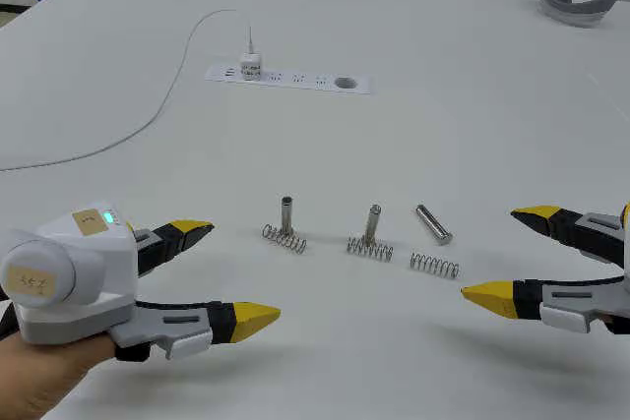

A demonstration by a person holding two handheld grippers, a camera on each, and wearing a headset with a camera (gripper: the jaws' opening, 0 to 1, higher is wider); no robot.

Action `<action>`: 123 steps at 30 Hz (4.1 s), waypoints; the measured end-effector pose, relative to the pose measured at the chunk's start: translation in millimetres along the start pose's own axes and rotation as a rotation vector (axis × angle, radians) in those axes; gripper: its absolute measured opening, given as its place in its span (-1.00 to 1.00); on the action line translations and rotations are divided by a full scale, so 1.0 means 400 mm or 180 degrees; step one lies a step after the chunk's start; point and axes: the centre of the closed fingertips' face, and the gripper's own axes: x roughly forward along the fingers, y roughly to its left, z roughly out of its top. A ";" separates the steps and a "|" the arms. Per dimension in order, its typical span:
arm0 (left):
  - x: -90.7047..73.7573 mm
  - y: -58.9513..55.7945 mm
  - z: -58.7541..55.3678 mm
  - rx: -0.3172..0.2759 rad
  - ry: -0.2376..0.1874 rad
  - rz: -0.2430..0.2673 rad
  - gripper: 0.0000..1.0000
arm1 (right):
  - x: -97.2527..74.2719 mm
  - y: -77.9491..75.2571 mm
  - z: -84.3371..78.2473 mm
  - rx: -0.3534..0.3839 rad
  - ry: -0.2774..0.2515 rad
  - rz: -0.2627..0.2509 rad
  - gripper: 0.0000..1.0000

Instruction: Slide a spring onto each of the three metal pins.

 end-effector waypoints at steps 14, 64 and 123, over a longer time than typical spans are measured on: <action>0.008 -0.006 0.006 -0.0006 -0.0019 -0.0019 0.60 | -0.003 -0.004 0.001 0.0010 0.0001 -0.0028 0.51; 0.009 -0.009 0.009 -0.0006 -0.0014 -0.0055 0.56 | 0.133 -0.078 0.081 0.0002 0.0447 -0.0212 -0.01; 0.006 -0.005 -0.010 -0.0070 0.0019 -0.0042 0.48 | 0.272 -0.126 -0.033 0.0606 0.1312 -0.0514 -0.80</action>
